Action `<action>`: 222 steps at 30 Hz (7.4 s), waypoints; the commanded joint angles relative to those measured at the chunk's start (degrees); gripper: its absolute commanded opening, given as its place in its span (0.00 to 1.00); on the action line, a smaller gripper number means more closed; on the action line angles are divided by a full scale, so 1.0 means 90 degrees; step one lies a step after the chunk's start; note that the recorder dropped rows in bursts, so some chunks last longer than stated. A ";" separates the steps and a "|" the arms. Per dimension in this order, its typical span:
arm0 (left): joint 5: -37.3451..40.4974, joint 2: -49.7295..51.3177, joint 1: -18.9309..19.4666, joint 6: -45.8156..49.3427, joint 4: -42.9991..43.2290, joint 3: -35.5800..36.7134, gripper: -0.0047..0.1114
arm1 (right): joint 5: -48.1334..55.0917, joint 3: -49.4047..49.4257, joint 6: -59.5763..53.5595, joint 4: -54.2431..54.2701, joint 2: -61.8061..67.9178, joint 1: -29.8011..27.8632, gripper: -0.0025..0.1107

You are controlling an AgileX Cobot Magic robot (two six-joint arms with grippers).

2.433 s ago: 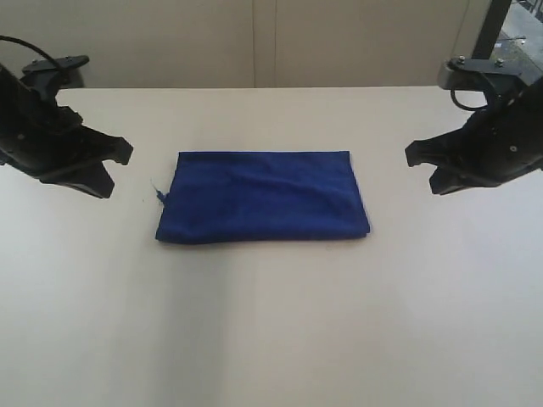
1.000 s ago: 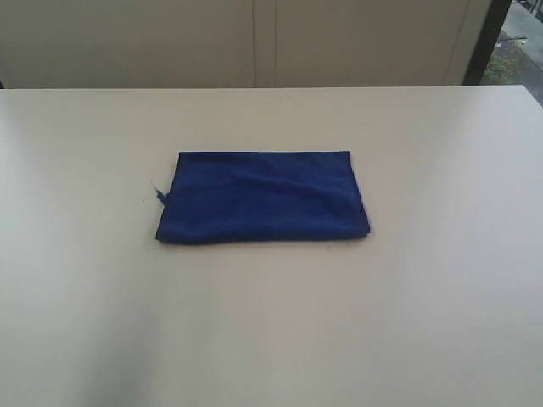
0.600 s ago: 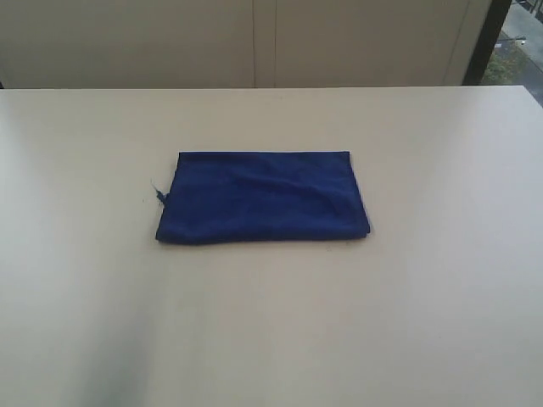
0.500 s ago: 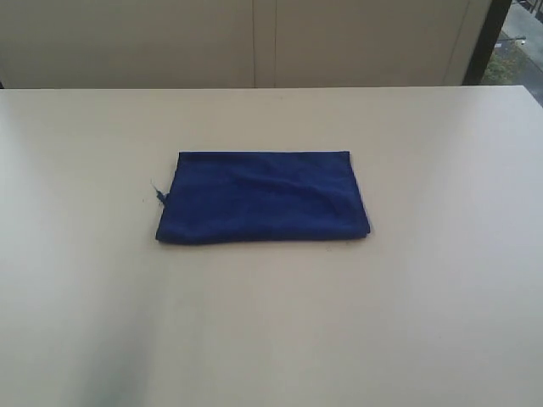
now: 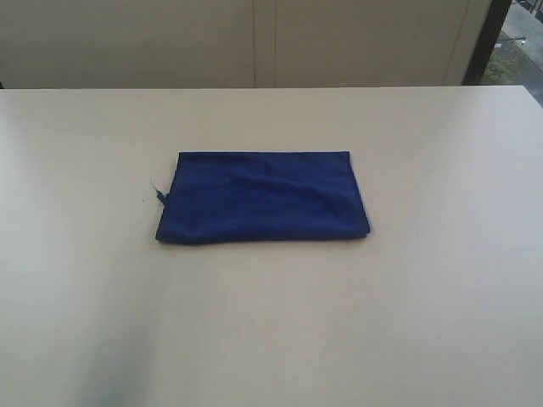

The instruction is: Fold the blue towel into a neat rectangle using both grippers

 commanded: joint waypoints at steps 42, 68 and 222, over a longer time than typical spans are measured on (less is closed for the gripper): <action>-0.0012 -0.0038 0.0033 0.0025 -0.0064 0.0028 0.04 | 0.0919 0.0421 0.1835 -0.2540 -0.0031 -0.0187 0.02; -0.0012 -0.0038 0.0033 0.0025 -0.0064 0.0028 0.04 | 0.1331 0.1858 0.1835 -0.2526 -0.0031 0.0061 0.02; 0.1121 -0.3081 0.1425 -0.1298 0.2028 0.2114 0.04 | 0.1318 0.1858 0.1835 -0.2526 -0.0031 0.0265 0.02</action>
